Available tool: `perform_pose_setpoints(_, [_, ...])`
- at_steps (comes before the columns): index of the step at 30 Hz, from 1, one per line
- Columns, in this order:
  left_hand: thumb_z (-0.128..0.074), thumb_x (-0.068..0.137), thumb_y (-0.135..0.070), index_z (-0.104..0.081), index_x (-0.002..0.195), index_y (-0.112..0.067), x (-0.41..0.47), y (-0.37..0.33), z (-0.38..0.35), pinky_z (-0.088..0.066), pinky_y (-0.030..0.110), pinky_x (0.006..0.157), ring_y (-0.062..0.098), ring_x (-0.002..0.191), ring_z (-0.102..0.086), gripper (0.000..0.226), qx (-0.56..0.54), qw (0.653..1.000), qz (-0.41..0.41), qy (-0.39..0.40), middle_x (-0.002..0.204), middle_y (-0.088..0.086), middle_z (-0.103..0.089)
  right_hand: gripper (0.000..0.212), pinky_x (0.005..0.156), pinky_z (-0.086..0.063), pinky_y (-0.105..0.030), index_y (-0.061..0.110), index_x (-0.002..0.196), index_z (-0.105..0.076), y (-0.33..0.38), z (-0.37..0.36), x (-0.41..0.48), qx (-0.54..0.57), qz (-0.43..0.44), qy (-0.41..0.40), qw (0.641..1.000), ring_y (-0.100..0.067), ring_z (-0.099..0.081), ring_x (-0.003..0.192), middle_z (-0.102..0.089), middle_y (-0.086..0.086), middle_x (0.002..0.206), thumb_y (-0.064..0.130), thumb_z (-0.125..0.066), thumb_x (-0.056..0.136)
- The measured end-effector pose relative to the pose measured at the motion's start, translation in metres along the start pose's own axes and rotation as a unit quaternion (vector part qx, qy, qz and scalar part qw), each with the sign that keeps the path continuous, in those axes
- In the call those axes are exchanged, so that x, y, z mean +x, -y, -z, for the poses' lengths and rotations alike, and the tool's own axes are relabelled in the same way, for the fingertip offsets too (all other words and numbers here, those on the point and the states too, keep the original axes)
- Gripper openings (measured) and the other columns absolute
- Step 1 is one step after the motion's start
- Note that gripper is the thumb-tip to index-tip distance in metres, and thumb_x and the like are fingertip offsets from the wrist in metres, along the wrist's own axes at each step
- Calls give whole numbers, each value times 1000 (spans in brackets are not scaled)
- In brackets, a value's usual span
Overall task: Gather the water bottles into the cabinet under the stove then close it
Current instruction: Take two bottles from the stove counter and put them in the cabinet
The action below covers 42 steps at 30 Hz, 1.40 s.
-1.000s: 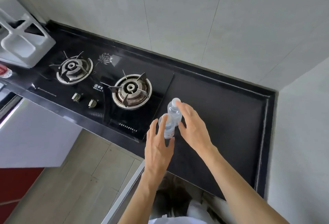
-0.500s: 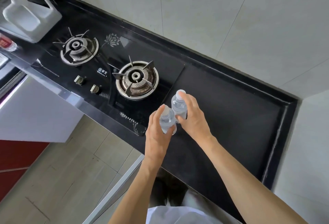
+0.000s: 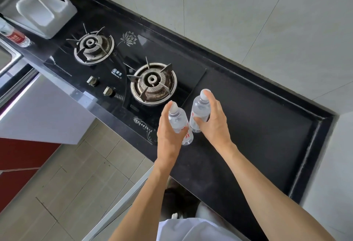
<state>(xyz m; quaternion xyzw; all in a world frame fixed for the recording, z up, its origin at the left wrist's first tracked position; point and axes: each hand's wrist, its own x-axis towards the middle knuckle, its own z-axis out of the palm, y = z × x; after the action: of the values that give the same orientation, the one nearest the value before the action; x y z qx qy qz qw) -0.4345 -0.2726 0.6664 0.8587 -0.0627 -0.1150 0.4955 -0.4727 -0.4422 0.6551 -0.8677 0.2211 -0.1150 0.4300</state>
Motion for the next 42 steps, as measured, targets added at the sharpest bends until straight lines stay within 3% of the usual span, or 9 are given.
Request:
perform_pose_setpoints(4, [-87, 85, -15, -29, 161, -48, 14, -7, 6, -61, 53, 102, 21, 118, -68, 100, -11, 999, 32, -5, 137, -5, -66, 97, 99, -36, 2, 41, 163, -29, 2, -5, -13, 19, -16, -38, 999, 18, -43, 130, -49, 3, 148, 14, -88, 91])
perform_pose_setpoints(8, [-85, 89, -22, -31, 158, -50, 13, -10, 12, -61, 53, 102, 22, 119, -67, 92, 6, 1000, 25, 10, 137, -4, -65, 94, 103, -47, -20, 39, 160, -34, 6, -9, -32, 20, -27, -85, 996, 1, -47, 132, -51, 1, 146, 12, -89, 89])
perform_pose_setpoints(13, [-86, 92, -26, -30, 158, -53, -3, -5, 28, -61, 50, 106, 20, 127, -66, 90, 15, 1000, -2, 15, 142, -7, -64, 92, 102, -49, -21, 37, 160, -38, 11, -13, -62, 14, -40, -100, 994, 5, -44, 126, -52, 1, 147, 11, -90, 88])
perform_pose_setpoints(20, [-87, 94, -25, -30, 160, -52, -39, 7, 71, -57, 39, 110, 16, 131, -63, 91, 8, 999, -30, 11, 148, -14, -61, 90, 95, -34, 8, 36, 156, -42, 40, -23, -120, 21, -65, -163, 984, 3, -47, 131, -56, -2, 147, 14, -93, 85])
perform_pose_setpoints(23, [-85, 98, -26, -33, 155, -58, -54, 8, 99, -52, 31, 110, 10, 133, -62, 84, -4, 999, -42, 33, 149, -19, -58, 89, 105, -38, -1, 34, 157, -45, 67, -33, -153, 52, -79, -215, 972, 18, -44, 132, -54, 12, 147, 12, -93, 85])
perform_pose_setpoints(26, [-81, 101, -25, -37, 136, -81, -68, 9, 138, -52, 12, 90, 2, 120, -66, 79, -30, 996, -47, 64, 136, -20, -64, 88, 113, -52, -33, 33, 156, -47, 101, -52, -190, 78, -100, -268, 955, 19, -43, 134, -50, 25, 145, 10, -93, 85])
perform_pose_setpoints(29, [-84, 94, -14, -36, 148, -68, -75, 22, 183, -55, 28, 101, 12, 124, -65, 90, 15, 986, -132, 99, 139, -14, -64, 90, 113, -55, -51, 29, 158, -48, 137, -74, -223, 92, -85, -307, 944, 8, -48, 140, -47, 36, 146, 9, -94, 83])
perform_pose_setpoints(32, [-87, 88, -9, -36, 157, -50, -81, 39, 224, -58, 43, 104, 18, 121, -65, 94, 23, 973, -198, 118, 138, -9, -66, 92, 112, -55, -52, 28, 158, -47, 173, -96, -253, 88, -68, -347, 931, -6, -52, 144, -52, 28, 150, 9, -95, 82])
perform_pose_setpoints(42, [-90, 86, -14, -33, 158, -51, -140, 67, 333, -62, 41, 100, 21, 114, -71, 99, -33, 964, -240, 110, 132, -9, -72, 97, 99, -63, -46, 36, 154, -48, 282, -134, -359, 125, -11, -395, 910, -24, -61, 139, -60, 5, 152, -3, -95, 78])
